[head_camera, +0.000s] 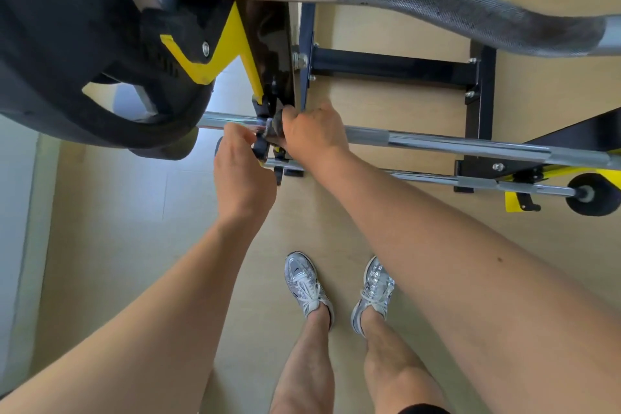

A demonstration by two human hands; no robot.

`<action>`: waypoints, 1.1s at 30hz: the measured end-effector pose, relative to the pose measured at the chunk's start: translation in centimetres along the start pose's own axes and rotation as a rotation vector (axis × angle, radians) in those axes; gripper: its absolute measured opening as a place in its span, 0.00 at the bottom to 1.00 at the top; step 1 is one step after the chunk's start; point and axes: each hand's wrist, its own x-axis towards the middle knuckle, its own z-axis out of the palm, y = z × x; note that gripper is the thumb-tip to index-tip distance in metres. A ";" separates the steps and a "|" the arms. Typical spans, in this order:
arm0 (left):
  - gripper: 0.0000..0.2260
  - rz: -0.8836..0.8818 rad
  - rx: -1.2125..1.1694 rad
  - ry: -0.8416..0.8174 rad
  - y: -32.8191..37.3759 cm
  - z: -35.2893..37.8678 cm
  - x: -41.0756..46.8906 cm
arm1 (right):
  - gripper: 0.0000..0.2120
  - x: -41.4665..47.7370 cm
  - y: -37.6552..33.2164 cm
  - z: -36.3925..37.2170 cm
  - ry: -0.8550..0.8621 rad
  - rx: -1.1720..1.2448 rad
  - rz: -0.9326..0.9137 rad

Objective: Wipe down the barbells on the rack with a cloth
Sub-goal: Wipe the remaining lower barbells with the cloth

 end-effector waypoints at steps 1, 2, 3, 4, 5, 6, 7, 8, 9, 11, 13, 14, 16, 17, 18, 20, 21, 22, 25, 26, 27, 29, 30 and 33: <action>0.18 0.004 0.014 -0.004 -0.3 -0.1 0.1 | 0.23 0.4 -0.4 -0.4 -0.016 0.003 0.022; 0.18 0.013 0.032 -0.005 -0.5 -0.1 0.3 | 0.27 0.9 -0.7 -0.6 -0.034 0.013 0.037; 0.18 0.017 0.052 -0.007 -0.6 -0.1 0.4 | 0.30 1.2 -1.1 -0.7 -0.067 0.031 0.058; 0.18 0.023 0.063 -0.004 -0.6 -0.1 0.5 | 0.30 1.2 -1.4 -0.7 -0.089 0.044 0.090; 0.18 0.027 0.063 -0.003 -0.5 0.0 0.6 | 0.30 1.0 -1.7 -0.6 -0.085 0.071 0.124; 0.18 0.027 0.056 -0.004 -0.4 0.1 0.5 | 0.27 0.5 -1.8 -0.3 -0.061 0.114 0.144; 0.19 0.029 0.050 -0.006 -0.2 0.3 0.4 | 0.22 0.0 -1.6 0.0 -0.009 0.143 0.155; 0.19 0.036 0.056 -0.012 0.1 0.6 0.2 | 0.15 -0.7 -0.9 0.5 0.044 0.146 0.136; 0.19 0.051 0.076 -0.014 0.3 0.8 -0.1 | 0.14 -1.4 0.0 1.2 0.076 0.130 0.091; 0.19 0.122 0.135 -0.012 0.7 1.3 -0.7 | 0.23 -3.0 2.4 1.9 0.055 0.064 -0.013; 0.18 0.239 0.192 -0.051 1.2 2.0 -1.1 | 0.23 -5.0 5.1 2.5 0.086 0.033 0.010; 0.18 0.294 0.211 -0.084 1.7 2.4 -1.4 | 0.22 -6.0 6.6 3.2 0.115 0.008 0.050; 0.19 0.371 0.241 -0.145 2.9 3.5 -1.9 | 0.21 -8.2 9.4 4.4 0.143 -0.016 0.143; 0.19 0.394 0.249 -0.171 3.6 4.0 -2.3 | 0.21 -9.2 10.6 4.9 0.146 -0.005 0.188; 0.20 0.413 0.253 -0.191 4.3 4.5 -2.6 | 0.20 -9.8 11.7 5.4 0.150 0.008 0.234; 0.19 0.427 0.265 -0.218 5.5 5.5 -3.2 | 0.16 -10.4 12.9 5.6 0.119 0.020 0.316; 0.19 0.414 0.276 -0.219 6.0 5.9 -3.3 | 0.12 -10.2 13.1 5.4 0.113 0.018 0.328; 0.19 0.393 0.282 -0.207 6.4 6.3 -3.4 | 0.09 -9.8 13.3 5.0 0.088 0.022 0.326; 0.22 0.331 0.279 -0.154 7.3 7.0 -3.5 | 0.24 -7.6 13.6 2.6 -0.123 -0.046 0.272; 0.24 0.323 0.279 -0.139 7.4 7.2 -3.5 | 0.26 -6.7 13.9 1.9 -0.187 -0.052 0.228; 0.25 0.320 0.285 -0.125 7.6 7.4 -3.5 | 0.26 -6.0 14.0 1.2 -0.260 -0.045 0.192; 0.25 0.334 0.320 -0.082 7.8 8.2 -3.2 | 0.21 -5.3 14.0 0.5 -0.342 -0.009 0.150; 0.24 0.339 0.354 -0.046 7.9 8.7 -2.8 | 0.16 -5.2 13.9 0.6 -0.313 -0.006 0.122; 0.15 0.253 0.348 0.040 9.1 10.0 -0.7 | 0.08 -6.2 12.6 2.4 -0.082 -0.024 0.030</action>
